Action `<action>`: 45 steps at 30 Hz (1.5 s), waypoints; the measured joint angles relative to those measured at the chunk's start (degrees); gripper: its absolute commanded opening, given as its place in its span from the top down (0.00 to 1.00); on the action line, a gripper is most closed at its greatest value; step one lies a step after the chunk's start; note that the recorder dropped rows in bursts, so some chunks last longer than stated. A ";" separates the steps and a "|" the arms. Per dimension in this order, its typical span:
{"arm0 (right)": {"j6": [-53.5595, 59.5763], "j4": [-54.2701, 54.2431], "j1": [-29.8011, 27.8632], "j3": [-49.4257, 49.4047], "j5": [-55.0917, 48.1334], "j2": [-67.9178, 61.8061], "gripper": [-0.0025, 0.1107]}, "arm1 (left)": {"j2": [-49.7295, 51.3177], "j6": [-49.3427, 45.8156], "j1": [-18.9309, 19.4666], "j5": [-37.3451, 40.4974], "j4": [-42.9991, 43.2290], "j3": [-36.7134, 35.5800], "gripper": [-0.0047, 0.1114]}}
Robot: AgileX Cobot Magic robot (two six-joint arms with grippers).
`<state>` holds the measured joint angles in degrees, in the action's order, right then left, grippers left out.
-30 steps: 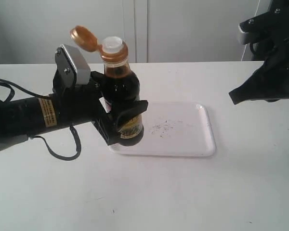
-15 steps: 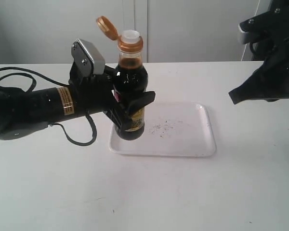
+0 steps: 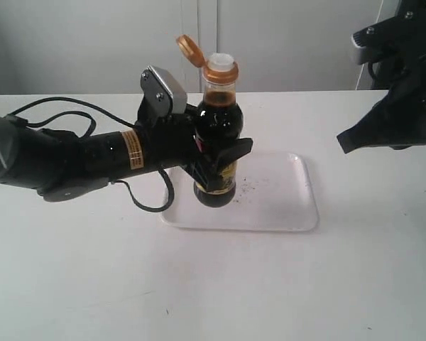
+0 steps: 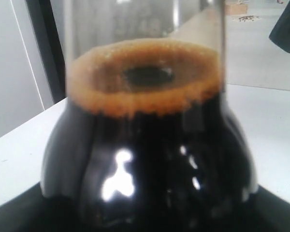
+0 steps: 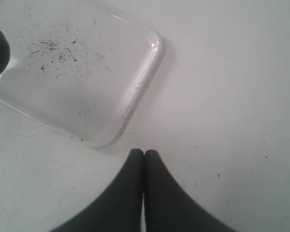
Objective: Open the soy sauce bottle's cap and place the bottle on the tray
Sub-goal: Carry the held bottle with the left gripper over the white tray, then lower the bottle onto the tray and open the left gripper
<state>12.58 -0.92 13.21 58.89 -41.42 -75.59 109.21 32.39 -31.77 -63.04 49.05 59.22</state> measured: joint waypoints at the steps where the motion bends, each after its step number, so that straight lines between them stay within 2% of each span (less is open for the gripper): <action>1: 0.00 0.00 0.00 0.00 0.00 0.00 0.98 | 0.46 0.00 -0.11 0.00 0.00 0.55 0.96; 17: 0.00 0.00 0.00 0.00 0.00 0.00 0.98 | 6.36 1.29 -0.20 0.80 -3.88 5.50 0.96; 26: -0.10 0.00 0.00 0.00 0.00 0.00 0.98 | 10.24 1.79 -2.28 0.78 -6.28 9.79 0.96; 45: -0.10 0.00 0.00 0.00 0.00 0.00 0.98 | 11.46 1.00 -2.28 4.30 -7.12 10.55 0.96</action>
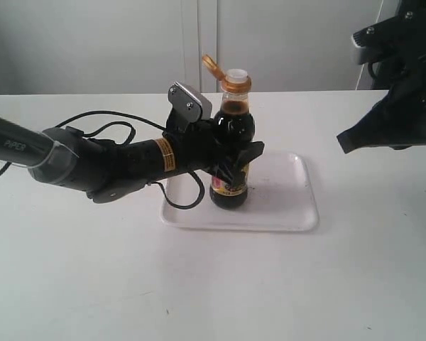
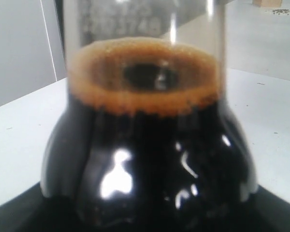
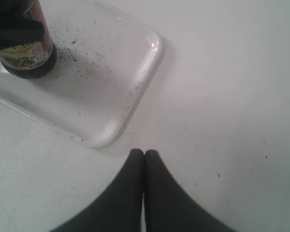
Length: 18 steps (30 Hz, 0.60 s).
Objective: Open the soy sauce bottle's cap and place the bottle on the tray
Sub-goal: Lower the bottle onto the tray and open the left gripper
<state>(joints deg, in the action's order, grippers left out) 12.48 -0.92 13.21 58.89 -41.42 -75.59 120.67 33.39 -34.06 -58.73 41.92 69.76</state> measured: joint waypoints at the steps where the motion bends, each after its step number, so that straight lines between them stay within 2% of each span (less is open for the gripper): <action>1: 0.00 0.00 0.00 0.00 0.00 0.00 0.98 | 0.00 0.00 0.00 0.00 0.00 0.00 0.95; 4: 0.00 0.00 0.00 0.00 0.00 0.00 0.98 | 0.00 0.14 0.00 0.41 0.13 0.00 0.82; 9: 0.00 0.00 0.00 0.00 0.00 0.00 0.98 | 0.00 0.89 0.00 0.93 1.30 0.22 0.44; 12: 0.11 0.00 0.00 0.00 0.00 0.00 0.98 | -0.10 1.29 0.00 1.18 2.11 0.44 0.26; 15: 0.11 0.00 0.00 0.00 -0.11 0.00 0.98 | -0.23 1.98 0.00 1.18 2.18 0.56 0.17; 18: 0.31 0.00 0.00 0.00 -0.19 0.00 0.98 | -0.58 2.20 0.00 1.18 2.18 0.68 0.15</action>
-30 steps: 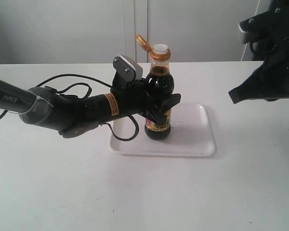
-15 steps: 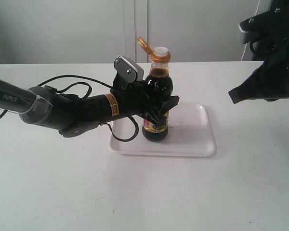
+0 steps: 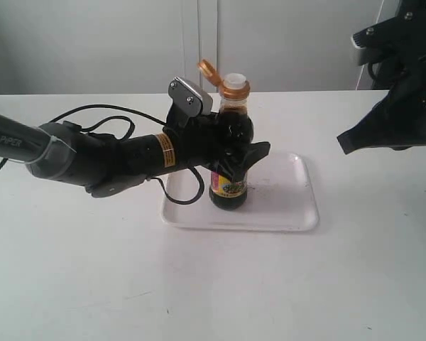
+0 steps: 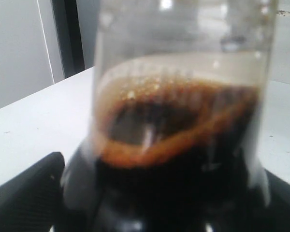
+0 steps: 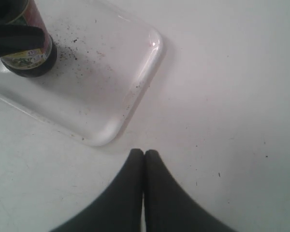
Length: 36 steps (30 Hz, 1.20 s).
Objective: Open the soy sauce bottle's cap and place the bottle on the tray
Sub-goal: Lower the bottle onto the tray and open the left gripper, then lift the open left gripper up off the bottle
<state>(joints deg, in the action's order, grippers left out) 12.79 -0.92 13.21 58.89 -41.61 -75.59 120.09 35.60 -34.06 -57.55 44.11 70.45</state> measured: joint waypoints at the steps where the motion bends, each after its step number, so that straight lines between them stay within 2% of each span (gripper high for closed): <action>1: 0.03 0.00 0.00 0.00 0.00 0.00 0.98 | -0.10 0.11 0.00 0.00 0.00 0.00 0.15; 14: 0.03 0.00 0.00 0.00 -0.14 0.00 0.98 | -0.09 5.87 2.73 -0.80 5.25 0.00 0.15; 24: 0.14 0.00 0.00 0.00 -0.14 0.00 0.98 | -0.44 7.52 2.76 -0.93 9.33 0.00 0.15; 36: 0.14 0.00 0.00 0.00 -0.14 0.00 0.98 | -7.04 9.26 2.76 0.71 12.14 0.00 0.15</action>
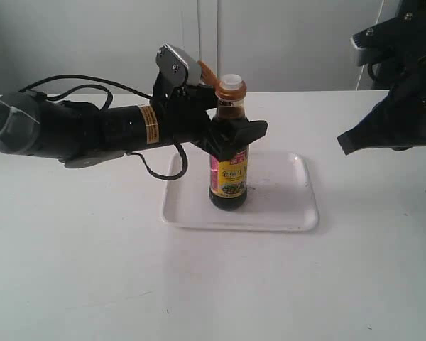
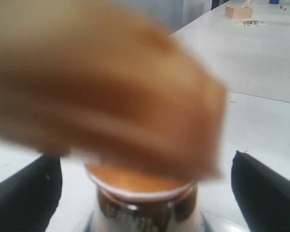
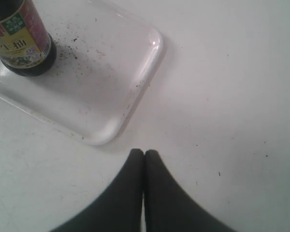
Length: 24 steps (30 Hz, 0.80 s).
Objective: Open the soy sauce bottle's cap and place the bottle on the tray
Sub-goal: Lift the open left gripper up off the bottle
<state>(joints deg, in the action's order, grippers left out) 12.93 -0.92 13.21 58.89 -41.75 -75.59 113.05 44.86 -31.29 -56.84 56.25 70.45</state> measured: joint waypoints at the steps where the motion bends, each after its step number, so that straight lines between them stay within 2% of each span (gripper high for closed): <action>1: 0.00 0.00 0.00 0.00 0.00 0.00 0.98 | -0.42 0.20 0.00 0.57 0.22 0.00 0.15; 24: 0.00 0.00 0.00 0.00 0.00 0.00 0.98 | -10.17 3.22 0.09 3.92 3.38 0.00 0.15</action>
<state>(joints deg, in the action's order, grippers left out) 12.93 -0.92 13.21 58.89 -41.75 -75.59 102.88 48.08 -31.20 -52.92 59.62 70.45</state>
